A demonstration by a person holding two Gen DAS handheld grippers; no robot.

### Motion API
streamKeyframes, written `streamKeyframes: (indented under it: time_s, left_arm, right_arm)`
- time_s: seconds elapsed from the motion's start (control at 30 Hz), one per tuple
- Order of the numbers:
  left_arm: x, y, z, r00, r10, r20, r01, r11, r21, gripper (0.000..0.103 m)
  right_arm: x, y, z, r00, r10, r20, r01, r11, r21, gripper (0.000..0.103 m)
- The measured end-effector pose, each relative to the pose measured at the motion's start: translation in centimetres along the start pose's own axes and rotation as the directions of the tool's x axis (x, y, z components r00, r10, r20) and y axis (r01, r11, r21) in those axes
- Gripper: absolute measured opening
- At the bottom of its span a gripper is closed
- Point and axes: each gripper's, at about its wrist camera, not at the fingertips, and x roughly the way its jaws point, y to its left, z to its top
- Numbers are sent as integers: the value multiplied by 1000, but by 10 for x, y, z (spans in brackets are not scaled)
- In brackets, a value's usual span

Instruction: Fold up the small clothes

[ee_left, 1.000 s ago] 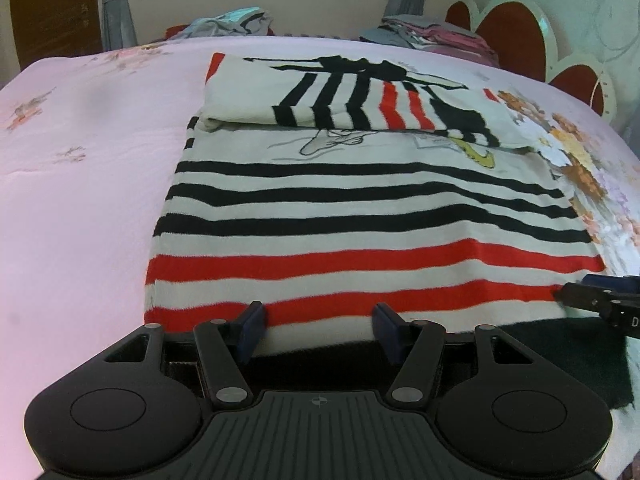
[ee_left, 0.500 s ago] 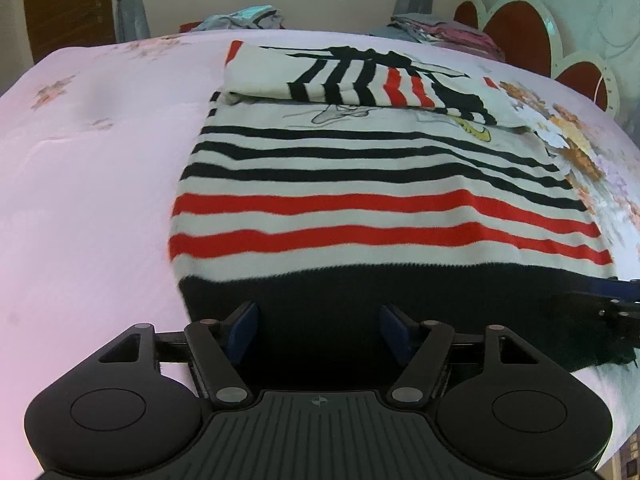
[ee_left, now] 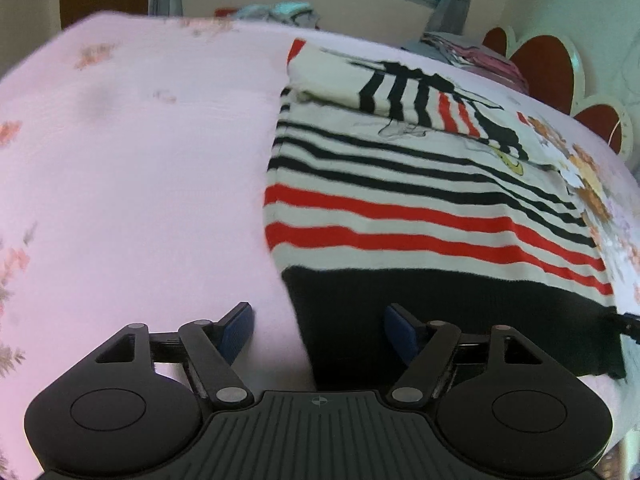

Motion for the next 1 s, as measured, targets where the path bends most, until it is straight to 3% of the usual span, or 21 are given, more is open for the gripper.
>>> streamKeyframes:
  time_s: [0.3, 0.47, 0.53, 0.67, 0.7, 0.73, 0.87, 0.93, 1.0]
  left_arm:
    - [14, 1, 1, 992, -122, -29, 123, 992, 20, 72]
    - [19, 5, 3, 970, -240, -47, 239, 971, -24, 71]
    - [22, 6, 4, 961, -271, -61, 270, 962, -38, 50]
    - [27, 13, 8, 951, -294, -93, 290, 955, -53, 28]
    - [29, 15, 8, 947, -302, -107, 297, 953, -58, 16]
    - [31, 17, 8, 940, -317, -125, 310, 948, -69, 13]
    - [32, 17, 8, 931, -336, -145, 331, 942, -62, 12]
    - [34, 16, 10, 925, -345, -158, 341, 939, -52, 10]
    - [32, 17, 13, 922, -354, -157, 350, 935, -52, 9]
  right_arm:
    - [8, -4, -4, 998, -45, -42, 49, 995, 91, 58]
    - [7, -9, -8, 998, -26, -62, 36, 986, 164, 58]
    - [5, -6, -10, 997, -27, -66, 37, 986, 159, 58]
    - [4, -3, -14, 997, -32, -73, 44, 985, 165, 57]
    - [4, -3, -15, 997, -31, -77, 44, 985, 167, 55]
    - [4, -2, -14, 996, -29, -82, 43, 984, 170, 51]
    - [4, -1, -10, 993, 16, -114, 4, 985, 174, 31]
    - [4, -1, -9, 991, 55, -122, -32, 983, 183, 11]
    - [4, 2, -6, 991, 60, -121, -40, 986, 163, 10]
